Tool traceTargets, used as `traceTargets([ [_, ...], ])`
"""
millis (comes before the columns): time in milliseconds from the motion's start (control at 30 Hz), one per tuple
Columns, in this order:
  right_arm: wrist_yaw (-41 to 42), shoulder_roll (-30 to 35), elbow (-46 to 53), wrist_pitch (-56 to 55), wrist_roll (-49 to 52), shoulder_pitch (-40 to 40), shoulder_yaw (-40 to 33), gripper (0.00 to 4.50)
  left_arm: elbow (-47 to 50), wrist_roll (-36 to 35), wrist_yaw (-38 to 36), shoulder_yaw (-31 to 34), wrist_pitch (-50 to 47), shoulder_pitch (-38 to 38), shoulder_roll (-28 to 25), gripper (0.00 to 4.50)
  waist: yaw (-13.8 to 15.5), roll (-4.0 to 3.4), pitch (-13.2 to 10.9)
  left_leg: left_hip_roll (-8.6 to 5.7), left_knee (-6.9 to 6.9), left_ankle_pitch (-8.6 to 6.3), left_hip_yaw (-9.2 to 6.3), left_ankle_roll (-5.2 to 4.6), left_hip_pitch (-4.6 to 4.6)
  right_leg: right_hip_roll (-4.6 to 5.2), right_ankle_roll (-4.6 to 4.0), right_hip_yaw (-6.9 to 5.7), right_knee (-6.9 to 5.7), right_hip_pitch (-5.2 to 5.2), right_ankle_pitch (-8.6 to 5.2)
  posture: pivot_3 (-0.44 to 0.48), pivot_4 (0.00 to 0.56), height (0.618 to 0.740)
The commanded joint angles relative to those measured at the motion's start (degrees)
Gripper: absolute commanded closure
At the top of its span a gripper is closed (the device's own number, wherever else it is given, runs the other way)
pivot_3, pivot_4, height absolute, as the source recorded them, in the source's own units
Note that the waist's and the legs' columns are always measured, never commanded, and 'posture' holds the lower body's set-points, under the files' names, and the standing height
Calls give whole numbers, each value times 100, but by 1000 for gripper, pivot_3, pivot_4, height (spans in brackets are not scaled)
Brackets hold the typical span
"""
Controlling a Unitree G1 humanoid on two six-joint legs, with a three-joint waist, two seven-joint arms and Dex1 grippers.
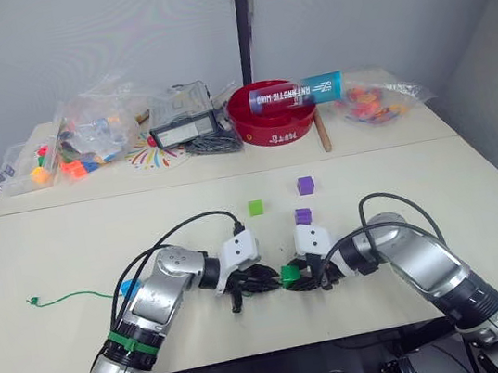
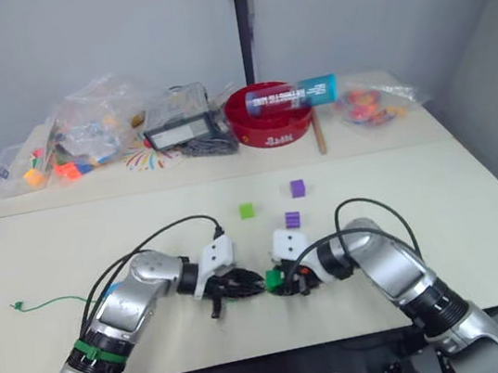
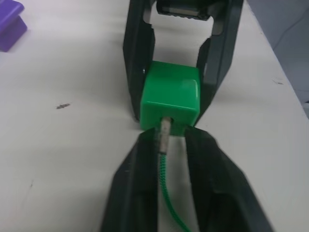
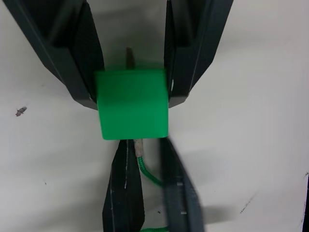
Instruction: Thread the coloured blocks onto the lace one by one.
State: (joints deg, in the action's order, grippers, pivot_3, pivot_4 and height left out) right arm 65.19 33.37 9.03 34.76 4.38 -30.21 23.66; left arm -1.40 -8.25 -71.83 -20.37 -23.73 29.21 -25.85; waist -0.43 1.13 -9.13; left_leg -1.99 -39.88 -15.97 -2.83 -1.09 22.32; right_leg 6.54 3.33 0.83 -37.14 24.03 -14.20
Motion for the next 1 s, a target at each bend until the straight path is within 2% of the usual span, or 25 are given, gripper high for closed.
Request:
traceTargets([
  [33,-234,-154,79,2,-29,36,82,3303,444,-251,-266,-181,259,7,75,2225,-6,0,0,0,0,0,0,0,-1,0,0,0,1,0,0,0,150,740],
  [100,-243,-152,82,-9,-39,55,81,3303,605,-341,-301,43,233,-3,-92,1630,-22,0,0,2,0,1,0,1,-1,-2,0,1,0,2,0,0,150,740],
  [333,-258,-135,51,-46,-38,42,73,3303,760,-507,-333,359,145,-259,-611,1630,-50,0,0,6,6,0,1,0,1,-7,-1,4,-2,13,0,0,150,740],
  [800,-263,-106,70,-48,-23,62,91,3303,328,-593,-8,623,381,-368,-773,1630,-42,0,0,5,6,0,2,0,1,-6,-1,4,-1,12,0,0,150,740],
  [1000,-274,-94,91,-34,-19,77,78,3303,17,-423,30,574,613,-368,-825,1630,-41,0,0,5,6,0,2,0,0,-6,-1,4,-1,13,0,0,150,740],
])
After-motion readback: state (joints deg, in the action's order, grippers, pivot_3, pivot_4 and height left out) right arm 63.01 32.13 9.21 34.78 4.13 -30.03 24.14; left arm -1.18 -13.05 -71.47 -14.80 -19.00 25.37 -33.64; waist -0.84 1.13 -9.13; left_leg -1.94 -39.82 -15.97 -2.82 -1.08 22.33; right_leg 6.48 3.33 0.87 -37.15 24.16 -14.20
